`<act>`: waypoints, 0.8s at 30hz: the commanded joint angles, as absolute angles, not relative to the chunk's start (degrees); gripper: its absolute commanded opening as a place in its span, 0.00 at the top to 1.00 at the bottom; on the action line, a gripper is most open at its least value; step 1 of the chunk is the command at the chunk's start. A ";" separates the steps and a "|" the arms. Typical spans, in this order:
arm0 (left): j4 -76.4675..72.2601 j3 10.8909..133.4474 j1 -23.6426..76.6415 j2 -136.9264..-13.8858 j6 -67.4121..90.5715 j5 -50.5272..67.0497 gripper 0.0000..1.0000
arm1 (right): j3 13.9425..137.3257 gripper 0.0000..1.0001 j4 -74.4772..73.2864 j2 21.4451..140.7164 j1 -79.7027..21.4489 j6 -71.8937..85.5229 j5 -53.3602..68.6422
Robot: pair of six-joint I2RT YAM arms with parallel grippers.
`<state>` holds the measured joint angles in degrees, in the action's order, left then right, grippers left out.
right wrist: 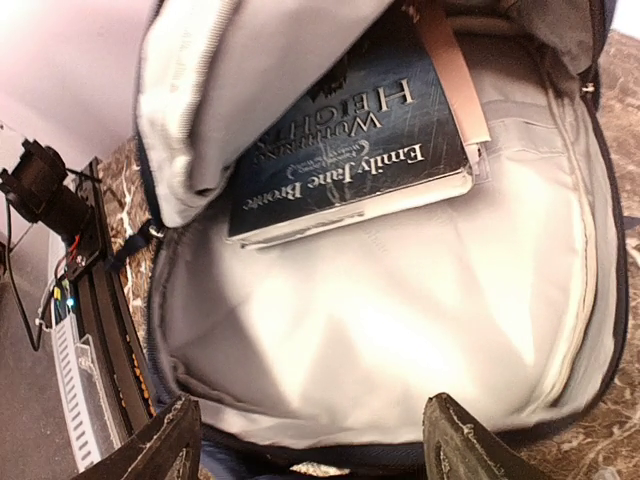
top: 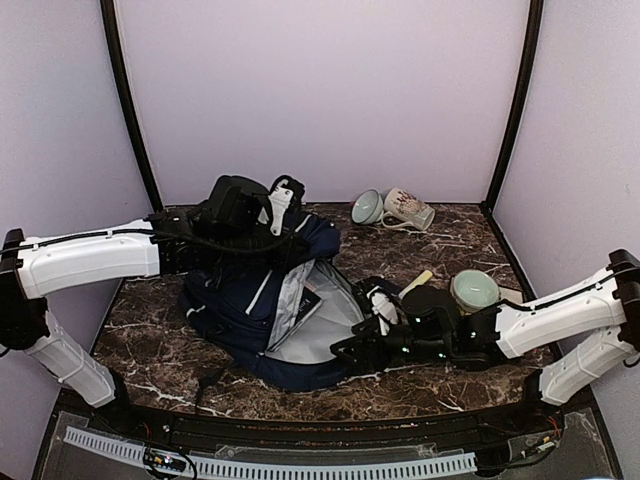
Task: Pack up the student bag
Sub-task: Place the largest pocket of the bag in the student bag.
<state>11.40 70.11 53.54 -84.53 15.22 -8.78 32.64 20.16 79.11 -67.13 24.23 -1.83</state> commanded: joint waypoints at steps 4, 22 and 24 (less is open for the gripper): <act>11.32 81.15 47.08 -93.68 17.19 -4.89 1.00 | 28.03 0.20 24.26 72.72 -67.59 26.00 -10.98; 19.92 75.84 47.27 -79.27 14.18 -18.73 0.25 | 27.99 0.15 23.38 68.66 -74.97 22.50 -1.58; 21.09 72.87 47.48 -75.90 15.09 -21.11 0.25 | 29.44 0.15 21.39 69.24 -77.15 22.32 -3.39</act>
<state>19.00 77.73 46.96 -83.57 14.59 -13.39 25.85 23.92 68.73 -73.60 24.16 -2.44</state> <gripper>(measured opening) 0.750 0.848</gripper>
